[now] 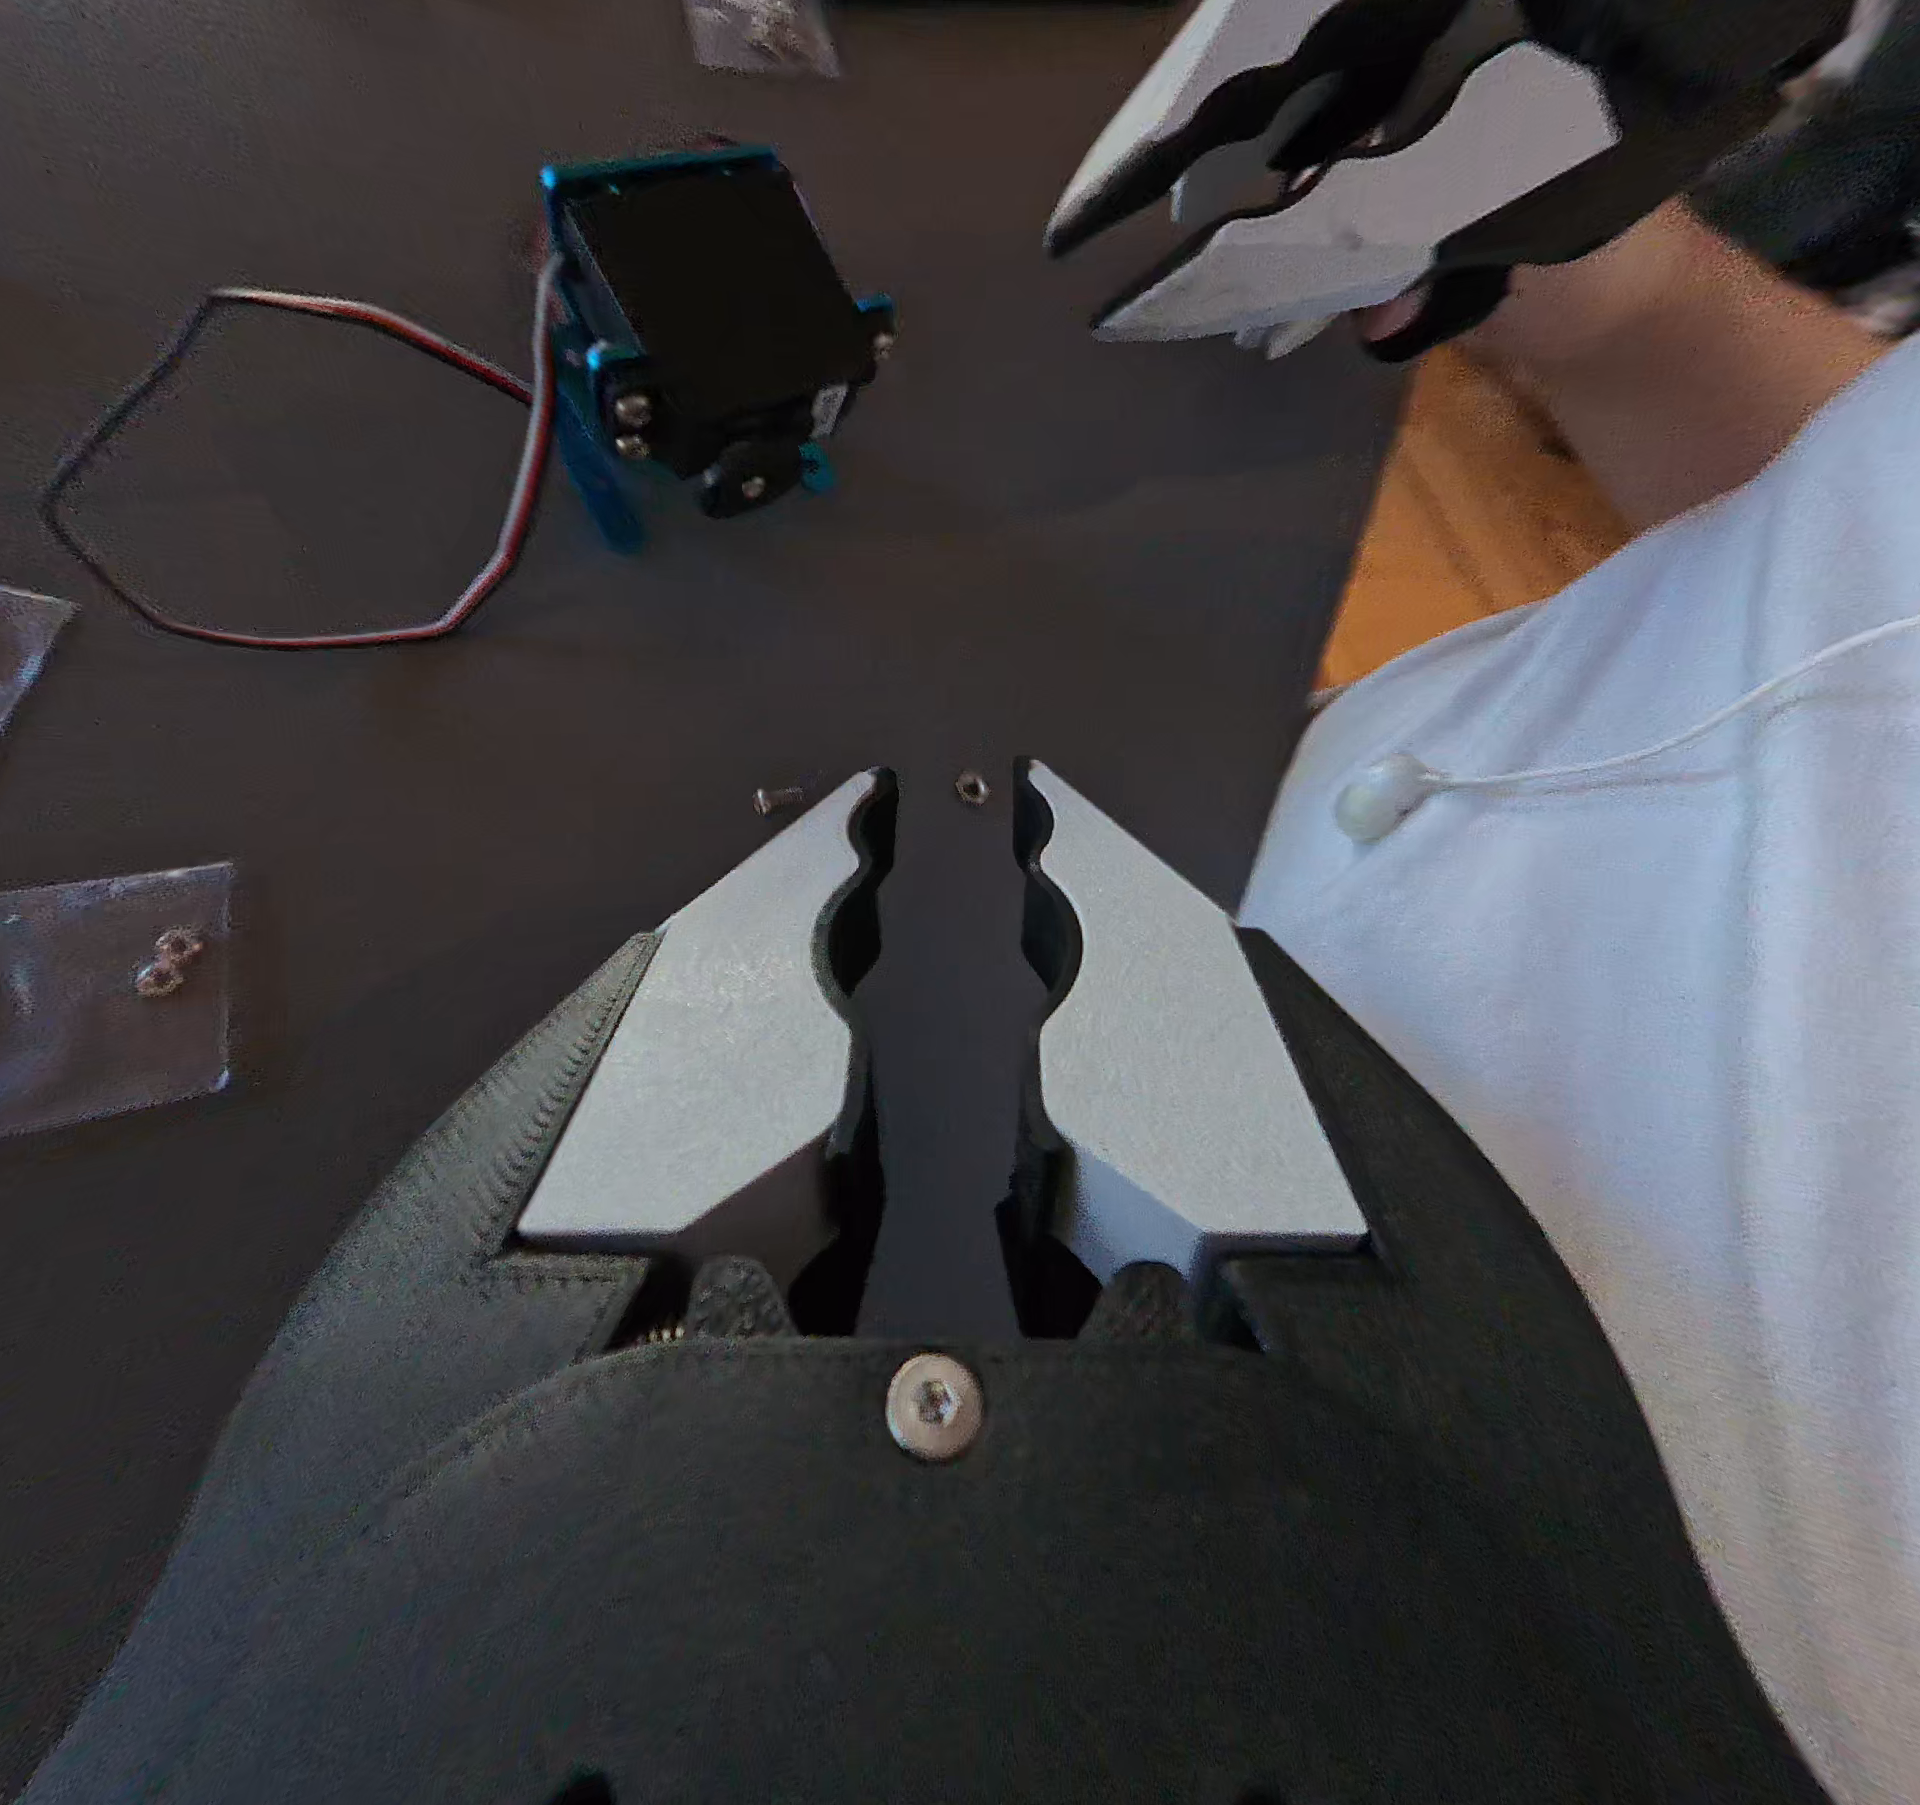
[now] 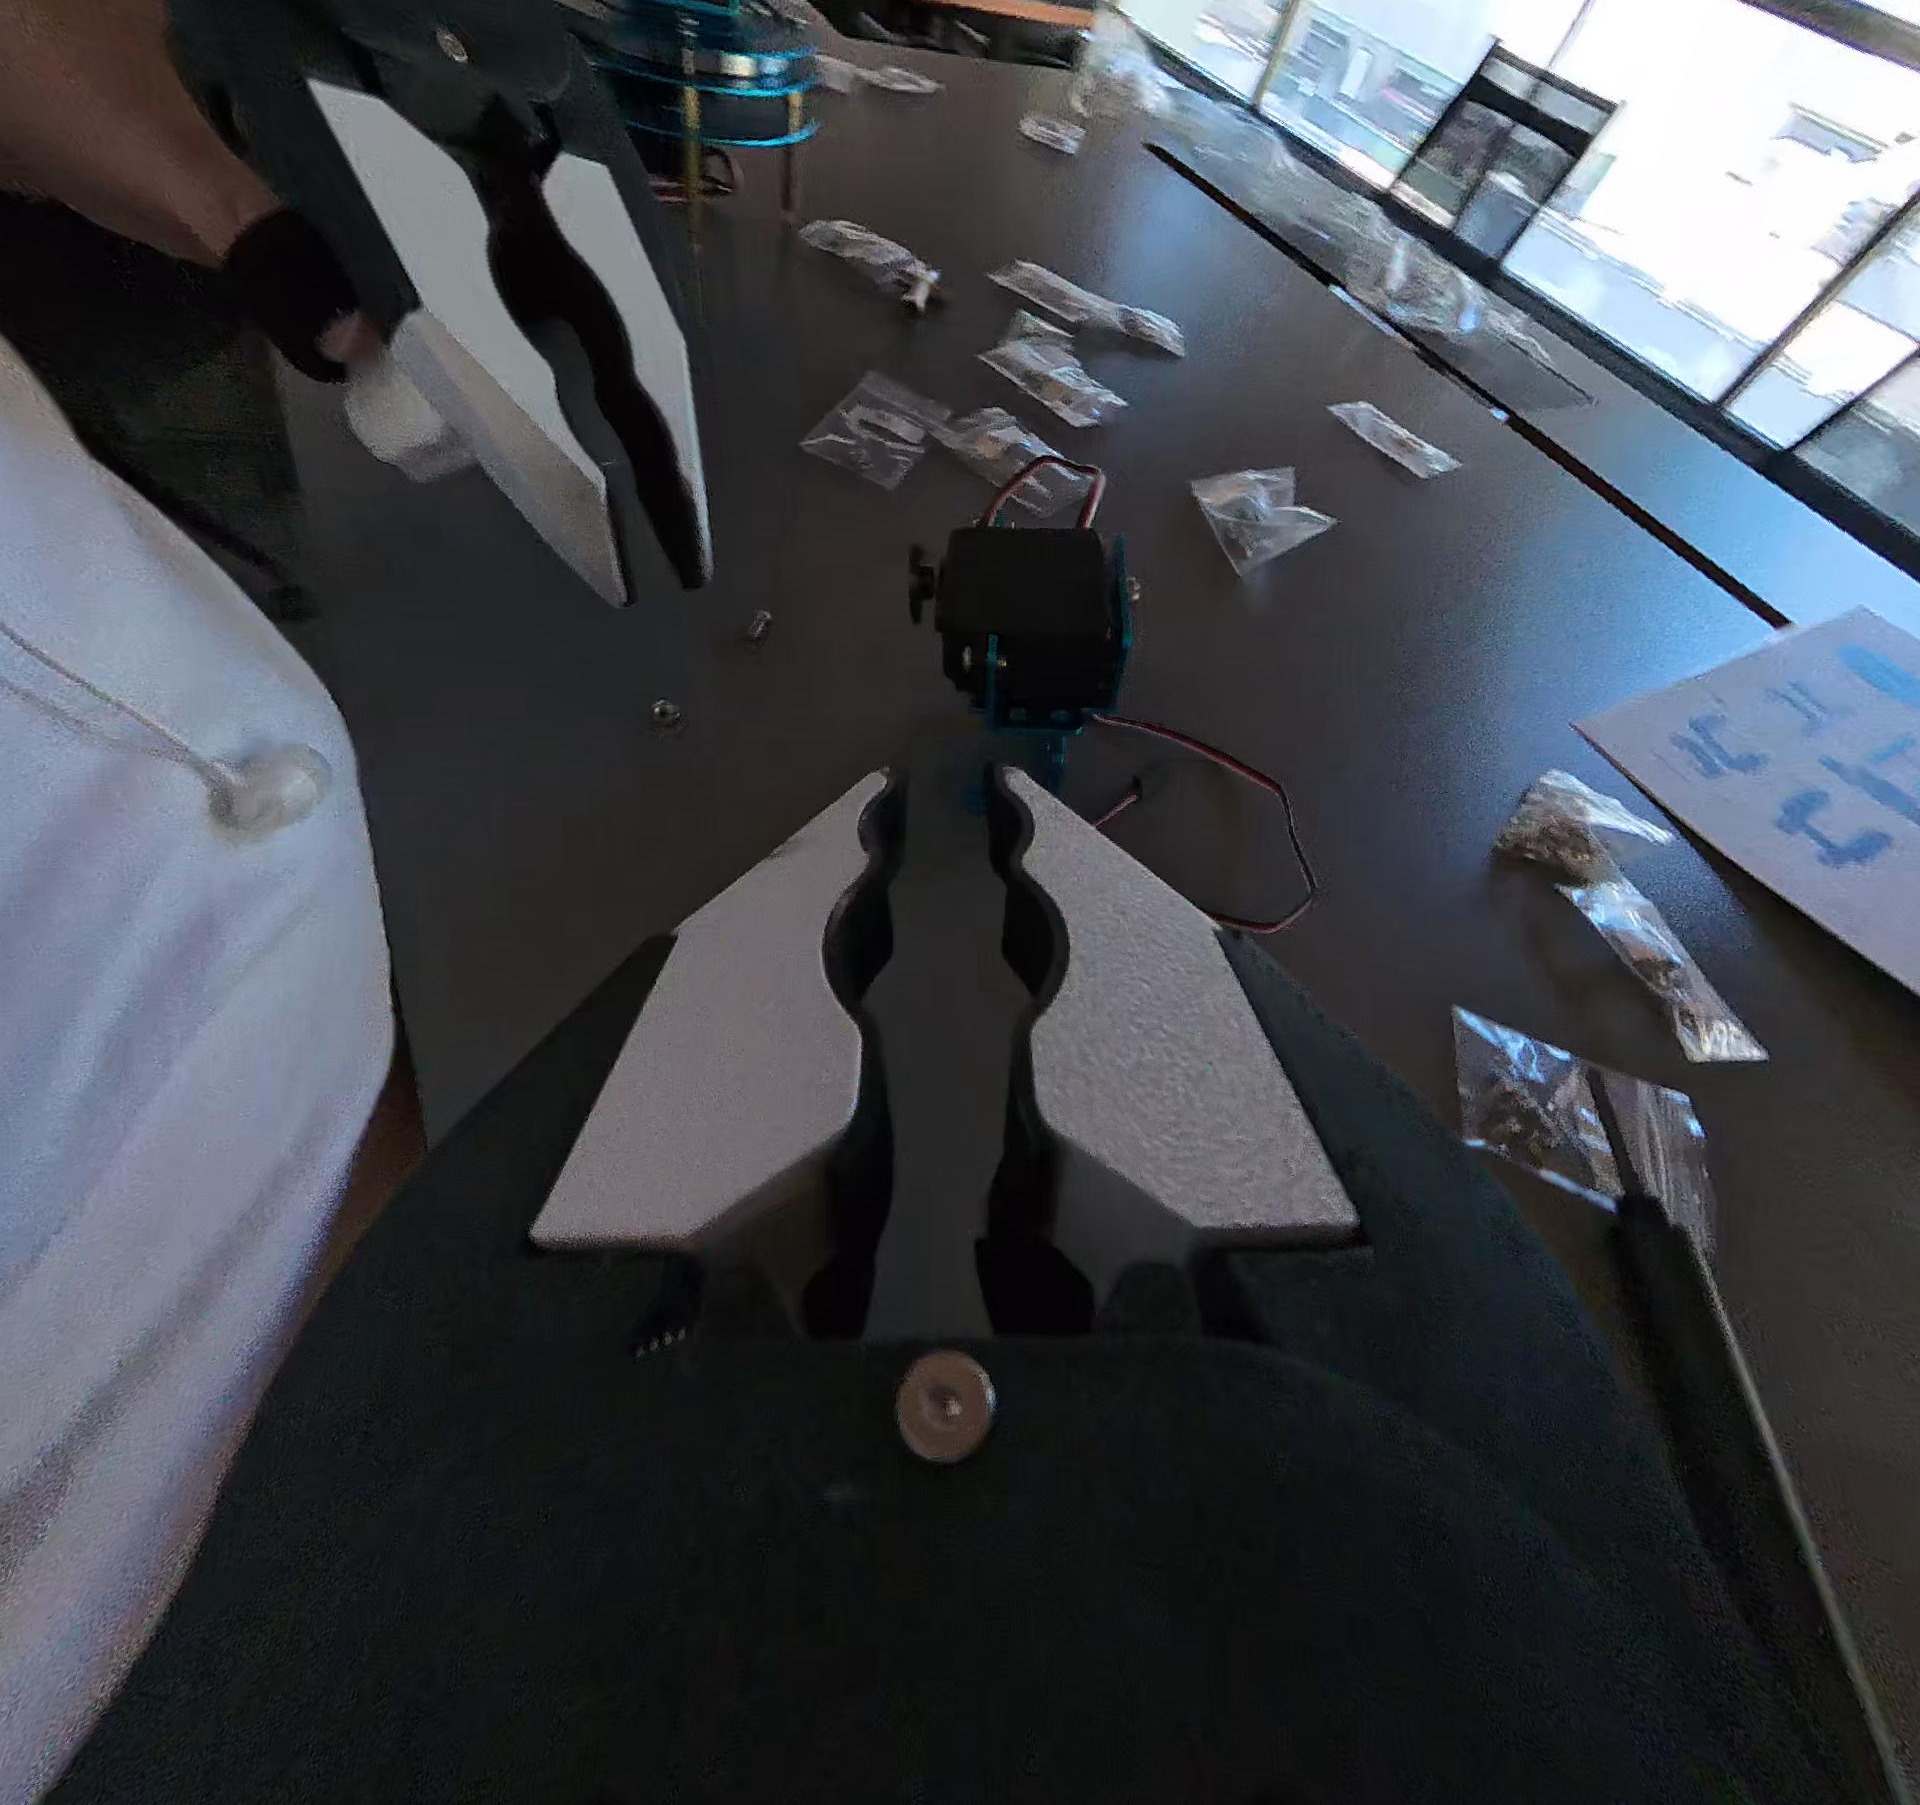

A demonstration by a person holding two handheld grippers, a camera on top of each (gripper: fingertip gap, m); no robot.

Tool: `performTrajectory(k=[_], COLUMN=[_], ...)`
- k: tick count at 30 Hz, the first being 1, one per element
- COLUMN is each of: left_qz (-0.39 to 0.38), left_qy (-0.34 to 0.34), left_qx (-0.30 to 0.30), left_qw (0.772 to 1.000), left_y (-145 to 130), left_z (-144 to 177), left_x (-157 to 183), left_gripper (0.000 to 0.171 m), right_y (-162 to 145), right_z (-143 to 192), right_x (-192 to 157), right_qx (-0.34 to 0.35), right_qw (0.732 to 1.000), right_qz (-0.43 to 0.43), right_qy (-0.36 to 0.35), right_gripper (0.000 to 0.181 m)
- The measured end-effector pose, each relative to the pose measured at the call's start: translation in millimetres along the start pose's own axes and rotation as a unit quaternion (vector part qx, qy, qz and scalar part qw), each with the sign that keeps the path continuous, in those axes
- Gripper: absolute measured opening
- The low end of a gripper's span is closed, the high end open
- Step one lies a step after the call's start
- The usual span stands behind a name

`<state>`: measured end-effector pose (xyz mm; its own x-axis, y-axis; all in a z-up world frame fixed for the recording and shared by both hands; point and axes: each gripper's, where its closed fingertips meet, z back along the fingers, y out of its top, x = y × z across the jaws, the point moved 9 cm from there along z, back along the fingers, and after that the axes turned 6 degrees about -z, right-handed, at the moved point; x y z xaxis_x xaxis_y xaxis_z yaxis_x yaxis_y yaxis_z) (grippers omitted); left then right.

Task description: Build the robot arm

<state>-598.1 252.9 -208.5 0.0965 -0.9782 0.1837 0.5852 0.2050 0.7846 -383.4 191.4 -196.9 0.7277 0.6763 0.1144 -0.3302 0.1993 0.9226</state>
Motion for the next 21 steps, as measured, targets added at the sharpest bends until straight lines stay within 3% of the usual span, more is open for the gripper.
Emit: performTrajectory(k=[7, 16, 21], left_qz=[0.049, 0.107, 0.129], left_qy=[0.213, 0.336, 0.346], left_qx=[-0.031, -0.096, -0.076], left_qw=[0.975, 0.931, 0.926], left_y=[3.3, 1.8, 2.4], left_z=[-24.6, -44.6, -47.1], left_x=[42.9, 60.6, 57.9], left_gripper=[0.032, 0.03, 0.022], right_y=[-10.7, -29.9, -31.3], right_z=[38.2, 63.7, 67.8], right_x=[48.2, 71.4, 70.3], right_qx=[0.012, 0.038, 0.034], right_qw=[0.983, 0.966, 0.959], right_qz=[0.028, 0.014, 0.017], right_qy=[0.182, 0.257, 0.282], right_gripper=[0.017, 0.016, 0.016])
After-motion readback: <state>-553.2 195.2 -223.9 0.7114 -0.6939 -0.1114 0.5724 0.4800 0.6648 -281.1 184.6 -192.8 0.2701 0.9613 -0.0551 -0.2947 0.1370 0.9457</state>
